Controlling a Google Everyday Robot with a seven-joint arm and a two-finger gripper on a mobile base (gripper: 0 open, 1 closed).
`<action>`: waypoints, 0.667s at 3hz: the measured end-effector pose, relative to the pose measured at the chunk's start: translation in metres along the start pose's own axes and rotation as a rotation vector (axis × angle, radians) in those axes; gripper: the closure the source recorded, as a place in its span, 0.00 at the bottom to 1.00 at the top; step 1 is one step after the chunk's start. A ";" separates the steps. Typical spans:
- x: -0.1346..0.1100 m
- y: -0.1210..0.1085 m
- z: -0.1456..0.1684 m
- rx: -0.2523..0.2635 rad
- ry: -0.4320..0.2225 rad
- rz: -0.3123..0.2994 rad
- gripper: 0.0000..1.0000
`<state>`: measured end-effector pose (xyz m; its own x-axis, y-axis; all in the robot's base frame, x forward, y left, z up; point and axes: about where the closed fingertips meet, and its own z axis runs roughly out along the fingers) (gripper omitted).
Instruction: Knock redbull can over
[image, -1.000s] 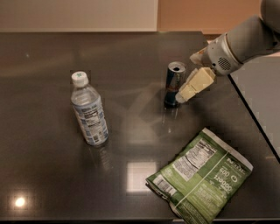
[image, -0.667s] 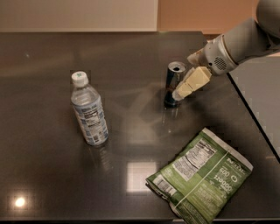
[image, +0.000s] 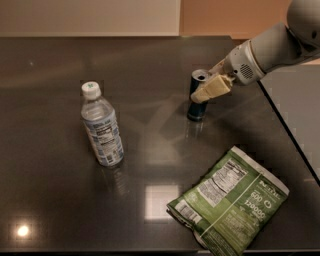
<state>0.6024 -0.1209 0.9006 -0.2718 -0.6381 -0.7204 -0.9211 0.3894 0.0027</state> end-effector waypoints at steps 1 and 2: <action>-0.004 -0.001 -0.004 -0.001 -0.014 0.001 0.64; -0.012 0.001 -0.016 0.006 -0.013 -0.017 0.87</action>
Offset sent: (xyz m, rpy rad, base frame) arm -0.0069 -0.0111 0.0410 -0.0064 -0.0478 0.0088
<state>0.5999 -0.1238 0.9204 -0.2521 -0.6358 -0.7295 -0.9238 0.3826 -0.0143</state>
